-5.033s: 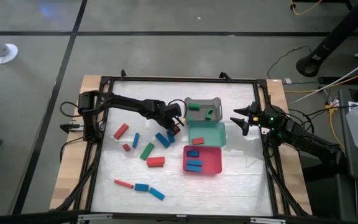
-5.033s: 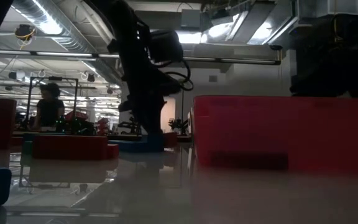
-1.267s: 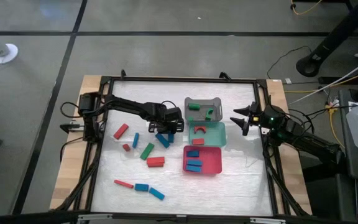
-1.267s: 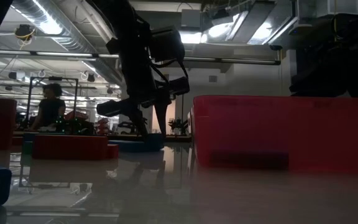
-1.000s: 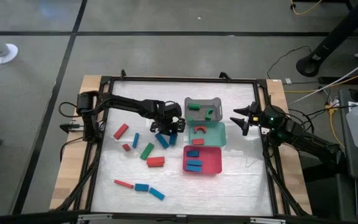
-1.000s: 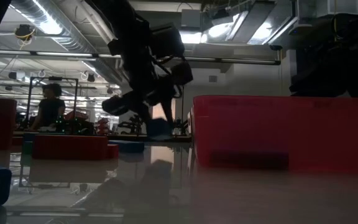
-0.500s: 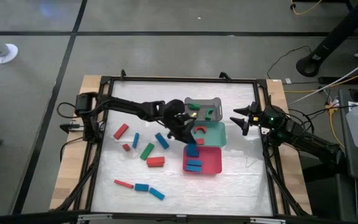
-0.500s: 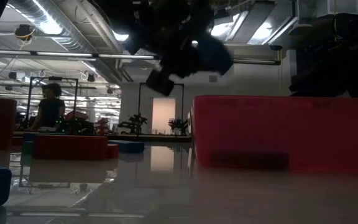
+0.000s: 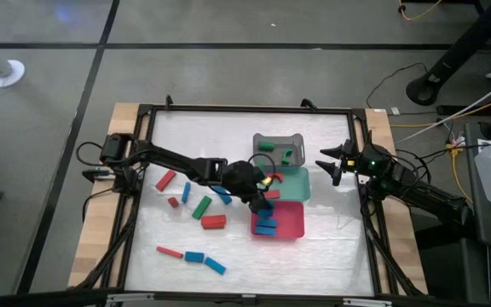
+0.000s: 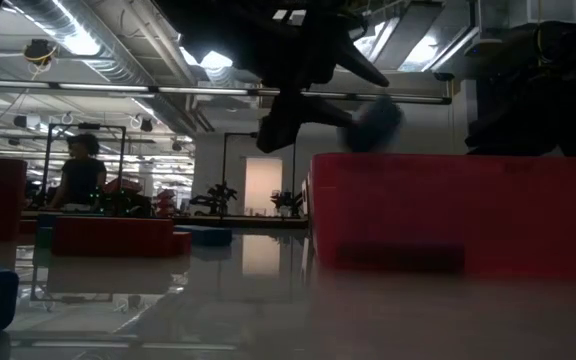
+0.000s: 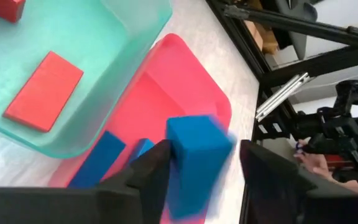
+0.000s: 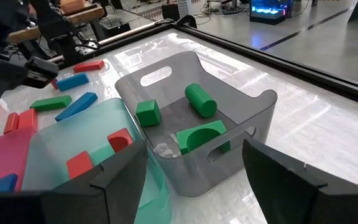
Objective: Sort blocks
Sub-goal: Put the blue block into the red bin
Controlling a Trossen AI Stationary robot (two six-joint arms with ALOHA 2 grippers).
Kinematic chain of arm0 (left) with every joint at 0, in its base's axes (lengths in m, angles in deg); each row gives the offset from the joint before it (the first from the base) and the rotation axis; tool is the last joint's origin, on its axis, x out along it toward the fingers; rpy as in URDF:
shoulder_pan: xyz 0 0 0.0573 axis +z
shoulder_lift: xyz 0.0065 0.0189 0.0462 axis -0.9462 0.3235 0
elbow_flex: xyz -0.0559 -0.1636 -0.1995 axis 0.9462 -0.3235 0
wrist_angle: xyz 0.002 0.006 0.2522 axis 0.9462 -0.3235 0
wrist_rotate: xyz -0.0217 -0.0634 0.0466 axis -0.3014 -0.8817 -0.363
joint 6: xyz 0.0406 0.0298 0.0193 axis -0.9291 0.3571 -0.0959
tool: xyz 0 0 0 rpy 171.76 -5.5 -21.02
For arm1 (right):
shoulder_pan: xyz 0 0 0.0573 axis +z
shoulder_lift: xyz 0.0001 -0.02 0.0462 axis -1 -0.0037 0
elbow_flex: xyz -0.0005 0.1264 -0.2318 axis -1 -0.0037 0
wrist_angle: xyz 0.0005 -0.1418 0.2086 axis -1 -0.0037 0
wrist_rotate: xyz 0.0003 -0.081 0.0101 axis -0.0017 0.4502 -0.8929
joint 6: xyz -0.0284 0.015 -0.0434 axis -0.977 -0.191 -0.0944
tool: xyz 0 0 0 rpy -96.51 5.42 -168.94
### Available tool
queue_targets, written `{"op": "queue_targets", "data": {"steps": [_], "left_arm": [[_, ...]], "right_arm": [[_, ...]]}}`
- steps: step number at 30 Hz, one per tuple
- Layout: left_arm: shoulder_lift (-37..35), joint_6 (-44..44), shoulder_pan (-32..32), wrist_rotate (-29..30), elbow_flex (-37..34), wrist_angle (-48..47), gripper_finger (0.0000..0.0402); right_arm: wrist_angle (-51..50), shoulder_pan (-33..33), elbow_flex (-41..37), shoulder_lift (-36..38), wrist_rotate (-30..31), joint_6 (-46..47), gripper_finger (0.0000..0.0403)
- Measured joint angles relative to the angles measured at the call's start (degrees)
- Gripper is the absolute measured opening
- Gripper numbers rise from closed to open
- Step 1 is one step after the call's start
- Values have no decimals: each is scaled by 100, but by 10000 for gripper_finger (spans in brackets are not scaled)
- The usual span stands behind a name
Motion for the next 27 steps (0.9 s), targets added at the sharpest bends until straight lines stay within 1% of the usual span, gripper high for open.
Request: {"op": "queue_targets", "data": {"steps": [4, 7, 9, 11, 13, 15, 18, 22, 24, 27], "left_arm": [[0, 46, 2, -26, 0, 16, 218], [-16, 25, 89, -339, 0, -6, 229], [-36, -221, 183, -908, 0, -30, 230], [-46, -469, 292, -1613, 0, -21, 227], [-52, -584, 415, -2303, 0, -22, 222], [-52, -666, 526, -2840, 0, -64, 218], [-57, -713, 707, -3330, 2, -463, 211], [-57, -711, 1025, -4126, 2, -1188, 202], [-57, -837, 1175, -4301, 2, -1602, 197], [-57, -1066, 1398, -4335, 2, -2300, 189]], "right_arm": [[0, 0, 0, -2, 0, 1, 264], [0, 0, 0, 0, 0, 1, 264], [0, 0, 0, 0, 0, 0, 264], [0, 0, 0, -2, 0, 1, 264], [0, 0, 0, 0, 0, -1, 264], [0, 0, 0, -2, 0, 0, 264], [0, 0, 0, -1, 0, -1, 264], [0, 0, 0, 0, 0, -1, 264], [0, 0, 0, -2, 0, 1, 264], [-1, 0, 0, 0, 0, -1, 264]]}}
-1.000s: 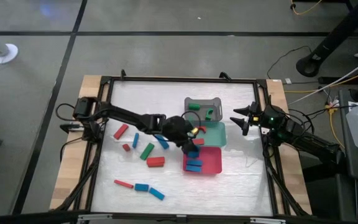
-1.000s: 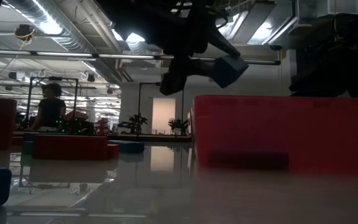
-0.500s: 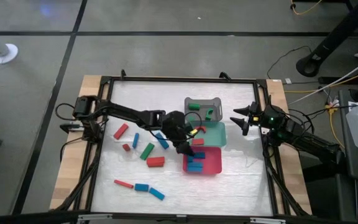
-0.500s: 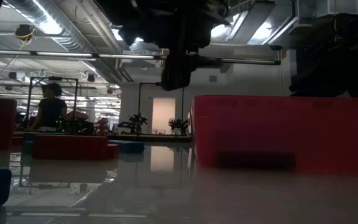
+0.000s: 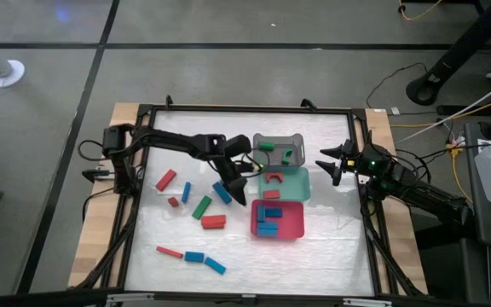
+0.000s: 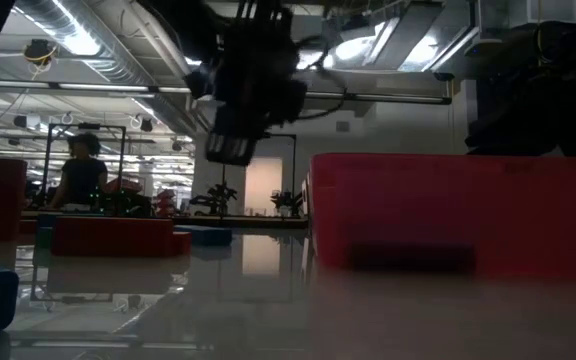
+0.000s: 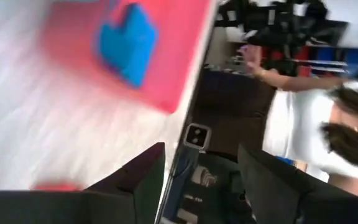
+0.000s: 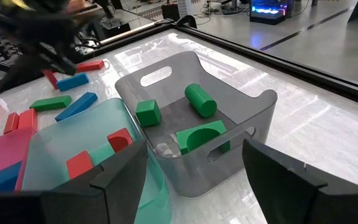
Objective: Sort blocks
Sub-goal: Put the blue block into the red bin
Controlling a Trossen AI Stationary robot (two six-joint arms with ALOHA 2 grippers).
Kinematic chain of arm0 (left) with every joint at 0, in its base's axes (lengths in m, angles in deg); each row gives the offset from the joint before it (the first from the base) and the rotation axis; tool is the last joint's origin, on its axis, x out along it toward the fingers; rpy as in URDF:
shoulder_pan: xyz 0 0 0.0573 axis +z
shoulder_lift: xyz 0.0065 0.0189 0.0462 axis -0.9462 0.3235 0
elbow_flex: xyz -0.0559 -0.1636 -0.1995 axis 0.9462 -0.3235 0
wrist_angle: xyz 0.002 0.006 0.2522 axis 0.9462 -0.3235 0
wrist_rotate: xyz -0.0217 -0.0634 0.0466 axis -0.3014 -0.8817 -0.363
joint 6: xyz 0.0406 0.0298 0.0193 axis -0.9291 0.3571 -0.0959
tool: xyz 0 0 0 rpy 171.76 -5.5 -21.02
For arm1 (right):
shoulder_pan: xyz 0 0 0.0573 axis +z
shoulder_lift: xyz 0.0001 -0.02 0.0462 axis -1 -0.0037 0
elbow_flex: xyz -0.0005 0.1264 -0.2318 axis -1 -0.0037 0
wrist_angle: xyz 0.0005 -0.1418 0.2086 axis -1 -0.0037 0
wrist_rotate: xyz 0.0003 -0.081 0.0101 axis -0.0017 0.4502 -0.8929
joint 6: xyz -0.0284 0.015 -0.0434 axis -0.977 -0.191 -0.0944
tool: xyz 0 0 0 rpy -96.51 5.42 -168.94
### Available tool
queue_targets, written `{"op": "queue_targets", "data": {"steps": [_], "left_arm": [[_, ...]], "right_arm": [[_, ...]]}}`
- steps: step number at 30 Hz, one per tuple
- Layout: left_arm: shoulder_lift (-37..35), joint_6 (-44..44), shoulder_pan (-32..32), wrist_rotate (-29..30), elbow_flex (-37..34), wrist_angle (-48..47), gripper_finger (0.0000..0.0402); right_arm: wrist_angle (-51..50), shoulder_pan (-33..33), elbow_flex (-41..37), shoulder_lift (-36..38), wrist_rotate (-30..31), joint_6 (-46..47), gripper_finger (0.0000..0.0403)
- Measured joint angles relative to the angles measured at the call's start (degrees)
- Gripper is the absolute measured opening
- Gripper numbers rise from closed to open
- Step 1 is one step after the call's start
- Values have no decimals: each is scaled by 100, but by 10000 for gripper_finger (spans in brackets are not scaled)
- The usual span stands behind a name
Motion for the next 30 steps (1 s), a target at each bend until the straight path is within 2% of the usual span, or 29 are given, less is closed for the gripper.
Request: {"op": "queue_targets", "data": {"steps": [2, 5, 10, 15, 19, 27, 30], "left_arm": [[0, -295, 131, 49, 0, -612, 185], [0, -870, 296, 454, 0, -1593, 178], [0, -1894, 414, 1830, -2, -2706, 171], [0, -2532, 348, 3113, 0, -3214, 170], [0, -3484, 194, 4057, 4, -3566, 170], [0, -5759, -425, 5435, 438, -3594, 170], [-2, -6797, -602, 5621, 412, -3339, 170]], "right_arm": [[-1, 0, 0, 0, 0, 0, 264], [-1, 0, 0, 0, 0, 0, 264], [-1, 0, 1, 0, 0, 1, 264], [-1, 0, 1, -1, 0, 0, 264], [-1, 0, 1, 0, 0, 1, 264], [-1, 0, 0, 0, 0, 0, 264], [-1, 0, 0, -1, -1, 0, 264]]}}
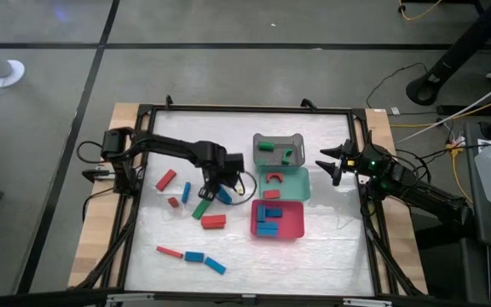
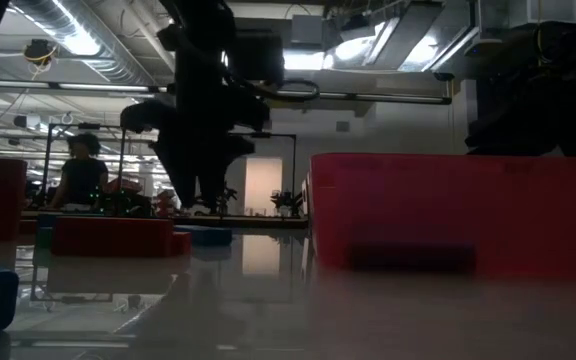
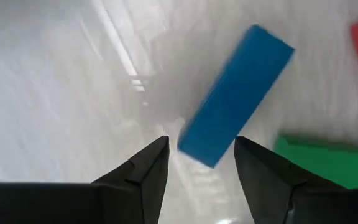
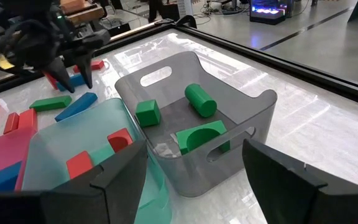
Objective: Sort blocks
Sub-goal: Put the blue block into the red bin
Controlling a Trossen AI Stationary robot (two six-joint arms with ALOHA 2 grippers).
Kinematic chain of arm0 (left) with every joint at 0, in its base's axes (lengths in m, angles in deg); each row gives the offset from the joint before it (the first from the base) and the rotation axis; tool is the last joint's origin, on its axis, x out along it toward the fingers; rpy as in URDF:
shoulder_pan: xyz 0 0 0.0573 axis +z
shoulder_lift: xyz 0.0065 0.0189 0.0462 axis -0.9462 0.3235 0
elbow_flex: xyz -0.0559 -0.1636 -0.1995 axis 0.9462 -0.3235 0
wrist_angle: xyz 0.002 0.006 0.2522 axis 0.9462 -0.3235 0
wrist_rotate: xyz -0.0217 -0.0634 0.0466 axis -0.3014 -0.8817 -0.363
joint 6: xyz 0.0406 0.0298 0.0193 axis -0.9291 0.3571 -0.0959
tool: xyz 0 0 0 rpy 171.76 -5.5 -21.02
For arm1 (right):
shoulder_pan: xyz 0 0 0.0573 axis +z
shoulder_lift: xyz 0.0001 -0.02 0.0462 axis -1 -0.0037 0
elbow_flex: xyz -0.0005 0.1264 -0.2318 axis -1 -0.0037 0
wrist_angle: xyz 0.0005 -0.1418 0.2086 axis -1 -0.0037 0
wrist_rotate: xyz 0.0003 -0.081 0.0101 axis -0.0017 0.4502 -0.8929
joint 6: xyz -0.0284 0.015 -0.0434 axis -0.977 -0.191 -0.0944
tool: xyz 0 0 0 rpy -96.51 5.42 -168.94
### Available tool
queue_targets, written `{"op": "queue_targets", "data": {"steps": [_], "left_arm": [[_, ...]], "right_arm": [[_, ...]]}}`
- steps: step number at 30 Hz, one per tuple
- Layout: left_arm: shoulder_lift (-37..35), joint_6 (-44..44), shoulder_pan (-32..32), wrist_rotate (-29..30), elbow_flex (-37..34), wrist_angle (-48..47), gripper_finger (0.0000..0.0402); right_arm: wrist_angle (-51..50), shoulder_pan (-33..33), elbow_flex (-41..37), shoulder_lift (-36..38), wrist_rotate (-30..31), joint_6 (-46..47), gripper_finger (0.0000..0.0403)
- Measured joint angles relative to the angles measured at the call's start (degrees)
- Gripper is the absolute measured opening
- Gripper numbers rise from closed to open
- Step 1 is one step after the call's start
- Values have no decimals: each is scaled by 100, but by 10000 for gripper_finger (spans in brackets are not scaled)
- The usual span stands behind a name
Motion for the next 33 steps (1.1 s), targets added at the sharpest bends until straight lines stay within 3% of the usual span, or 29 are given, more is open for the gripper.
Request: {"op": "queue_targets", "data": {"steps": [11, 33], "left_arm": [[50, -1674, -174, 9, -4, 345, 170], [83, -1620, -243, -354, -4, 551, 170]], "right_arm": [[0, 0, 2, 1, 1, 2, 264], [0, 0, 0, 1, -1, 0, 264]]}}
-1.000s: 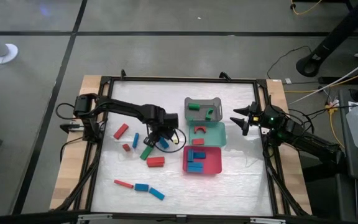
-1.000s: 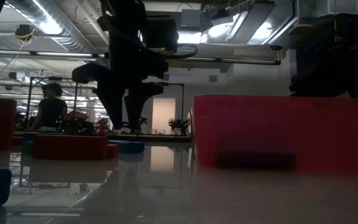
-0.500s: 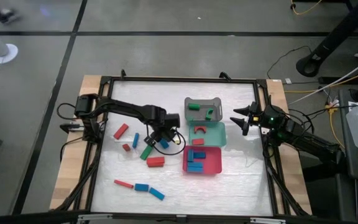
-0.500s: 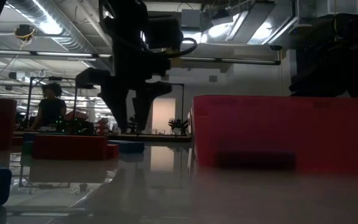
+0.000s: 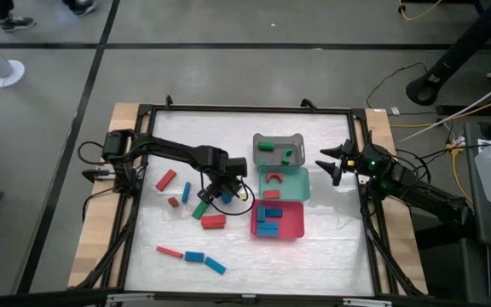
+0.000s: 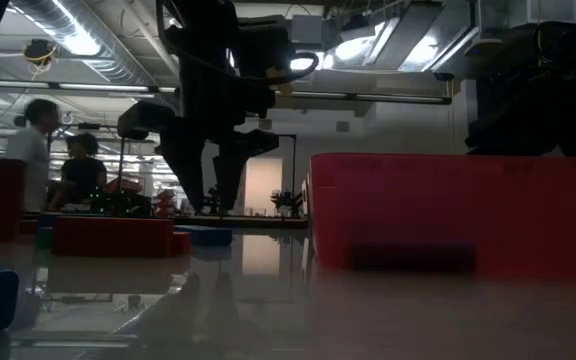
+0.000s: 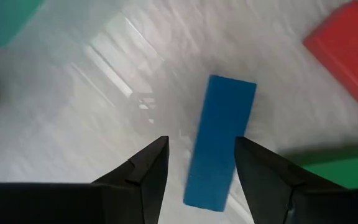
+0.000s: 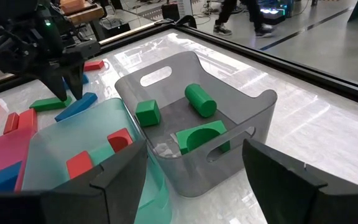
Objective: Sort blocks
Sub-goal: Put the blue block into the red bin
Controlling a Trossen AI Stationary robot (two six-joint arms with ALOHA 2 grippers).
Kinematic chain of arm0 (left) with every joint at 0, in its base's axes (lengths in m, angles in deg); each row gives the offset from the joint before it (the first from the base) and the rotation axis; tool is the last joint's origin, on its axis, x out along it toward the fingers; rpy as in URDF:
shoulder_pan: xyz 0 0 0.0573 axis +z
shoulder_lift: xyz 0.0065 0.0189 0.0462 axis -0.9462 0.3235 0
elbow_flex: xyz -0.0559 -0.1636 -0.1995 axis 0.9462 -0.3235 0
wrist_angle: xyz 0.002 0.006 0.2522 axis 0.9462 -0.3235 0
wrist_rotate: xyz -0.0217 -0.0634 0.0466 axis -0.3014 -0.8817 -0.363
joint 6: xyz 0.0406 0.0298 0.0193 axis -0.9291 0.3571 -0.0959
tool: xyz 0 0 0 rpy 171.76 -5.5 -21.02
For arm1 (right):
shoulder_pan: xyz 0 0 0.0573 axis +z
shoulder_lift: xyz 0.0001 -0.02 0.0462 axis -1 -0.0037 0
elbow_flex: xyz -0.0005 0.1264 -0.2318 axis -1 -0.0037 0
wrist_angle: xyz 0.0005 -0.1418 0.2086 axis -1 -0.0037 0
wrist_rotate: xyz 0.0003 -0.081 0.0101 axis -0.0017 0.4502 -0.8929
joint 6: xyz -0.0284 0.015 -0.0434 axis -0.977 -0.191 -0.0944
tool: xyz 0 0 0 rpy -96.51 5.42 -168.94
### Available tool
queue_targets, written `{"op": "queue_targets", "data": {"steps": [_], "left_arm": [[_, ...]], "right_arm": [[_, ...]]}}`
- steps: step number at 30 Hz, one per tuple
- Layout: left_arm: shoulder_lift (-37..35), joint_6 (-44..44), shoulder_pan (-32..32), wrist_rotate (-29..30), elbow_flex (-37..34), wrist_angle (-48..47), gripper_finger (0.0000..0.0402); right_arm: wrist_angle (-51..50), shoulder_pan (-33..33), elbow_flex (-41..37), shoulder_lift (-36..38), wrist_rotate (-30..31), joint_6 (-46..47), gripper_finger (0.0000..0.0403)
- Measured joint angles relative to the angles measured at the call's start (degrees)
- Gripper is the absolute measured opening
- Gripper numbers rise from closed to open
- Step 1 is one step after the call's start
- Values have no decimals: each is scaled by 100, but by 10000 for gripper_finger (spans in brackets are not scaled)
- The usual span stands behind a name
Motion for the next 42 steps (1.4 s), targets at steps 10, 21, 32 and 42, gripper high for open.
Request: {"op": "queue_targets", "data": {"steps": [10, 21, 32, 42], "left_arm": [[0, -121, -113, -128, 0, 51, 170], [53, -59, -110, -130, -2, 39, 170], [574, -17, -143, -18, -7, 243, 170], [543, 111, -149, 270, 63, 83, 109]], "right_arm": [[0, 0, 2, 0, 2, 1, 264], [0, 0, 0, -1, 1, 1, 264], [0, 0, 0, -2, -1, 1, 264], [2, 0, 2, -2, -1, 2, 264]]}}
